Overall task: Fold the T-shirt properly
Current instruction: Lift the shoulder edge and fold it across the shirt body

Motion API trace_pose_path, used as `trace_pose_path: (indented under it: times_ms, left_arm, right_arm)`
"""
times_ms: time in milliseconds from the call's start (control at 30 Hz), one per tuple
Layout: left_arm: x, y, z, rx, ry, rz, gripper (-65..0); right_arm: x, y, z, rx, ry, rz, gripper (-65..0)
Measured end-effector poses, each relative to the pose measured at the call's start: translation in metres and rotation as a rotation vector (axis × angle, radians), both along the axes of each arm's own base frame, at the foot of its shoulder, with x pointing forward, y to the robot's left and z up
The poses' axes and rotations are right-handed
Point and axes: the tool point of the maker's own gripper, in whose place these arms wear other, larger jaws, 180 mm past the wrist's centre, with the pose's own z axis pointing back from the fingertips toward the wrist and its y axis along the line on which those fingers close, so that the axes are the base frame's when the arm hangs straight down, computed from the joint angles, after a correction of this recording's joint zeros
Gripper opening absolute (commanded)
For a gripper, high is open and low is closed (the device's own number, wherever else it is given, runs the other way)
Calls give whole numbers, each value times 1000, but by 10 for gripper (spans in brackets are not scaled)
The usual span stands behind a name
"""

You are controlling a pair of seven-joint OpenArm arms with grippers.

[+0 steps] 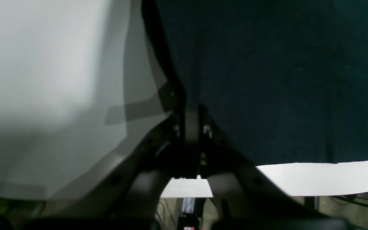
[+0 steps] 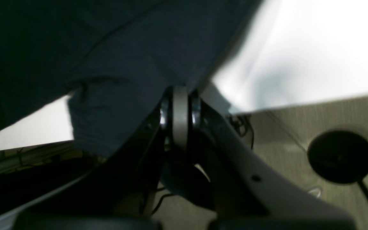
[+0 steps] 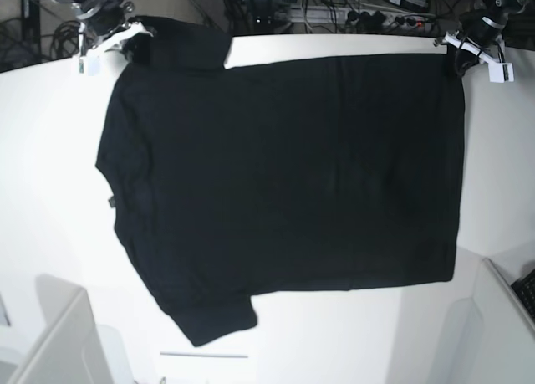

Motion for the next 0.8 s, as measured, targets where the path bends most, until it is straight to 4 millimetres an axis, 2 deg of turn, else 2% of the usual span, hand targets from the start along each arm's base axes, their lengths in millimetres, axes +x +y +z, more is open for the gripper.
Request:
trace_pose_path:
  times_ms: [233, 367, 567, 700, 800]
  left_arm:
    - [16, -4, 16, 22, -50, -16, -650]
    - [33, 4, 21, 29, -72, 50, -650]
    - [44, 5, 25, 27, -94, 62, -650]
    - [48, 2, 20, 21, -37, 34, -650]
    - [61, 0, 25, 10, -60, 26, -650]
  right_arm:
    - [36, 4, 29, -18, -122, 30, -650]
    - [46, 2, 31, -22, -118, 44, -650]
    - [71, -21, 39, -65, -97, 36, -650]
    - [87, -21, 45, -65, -92, 64, -650]
    - [99, -19, 51, -63, -98, 82, -650]
